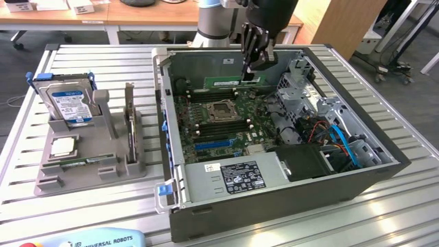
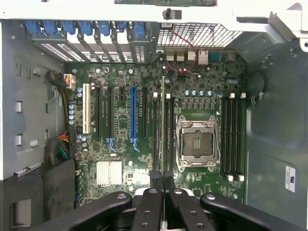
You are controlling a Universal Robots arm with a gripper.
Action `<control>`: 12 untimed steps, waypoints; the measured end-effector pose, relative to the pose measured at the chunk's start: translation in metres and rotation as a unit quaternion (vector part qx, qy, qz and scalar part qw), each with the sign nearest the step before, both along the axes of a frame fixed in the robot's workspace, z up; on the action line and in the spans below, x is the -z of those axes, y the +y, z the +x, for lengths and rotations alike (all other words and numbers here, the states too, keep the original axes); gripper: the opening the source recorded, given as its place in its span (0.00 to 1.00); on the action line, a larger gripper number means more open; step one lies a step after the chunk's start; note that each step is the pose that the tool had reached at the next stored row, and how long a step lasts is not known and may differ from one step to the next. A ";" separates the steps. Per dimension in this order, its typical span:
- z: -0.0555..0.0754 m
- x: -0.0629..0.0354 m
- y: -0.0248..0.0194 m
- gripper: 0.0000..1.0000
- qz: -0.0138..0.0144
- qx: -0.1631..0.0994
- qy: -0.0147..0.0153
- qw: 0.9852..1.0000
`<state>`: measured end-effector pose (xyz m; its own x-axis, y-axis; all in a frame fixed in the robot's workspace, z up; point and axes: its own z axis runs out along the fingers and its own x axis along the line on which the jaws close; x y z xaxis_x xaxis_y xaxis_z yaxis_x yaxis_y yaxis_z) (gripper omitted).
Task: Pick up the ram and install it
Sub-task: 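Pick up the ram and move it above insertion slot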
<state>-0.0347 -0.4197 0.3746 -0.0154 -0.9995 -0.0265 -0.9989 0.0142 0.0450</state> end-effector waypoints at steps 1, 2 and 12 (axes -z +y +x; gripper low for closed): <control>0.000 0.0011 0.0000 0.12 0.000 0.000 0.000 1.000; 0.000 0.0022 0.0000 0.12 0.000 0.000 0.000 1.000; 0.001 0.0080 0.0000 0.12 0.000 0.001 0.000 1.000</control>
<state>-0.0342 -0.4197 0.3666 -0.0171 -0.9995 -0.0264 -0.9989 0.0159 0.0451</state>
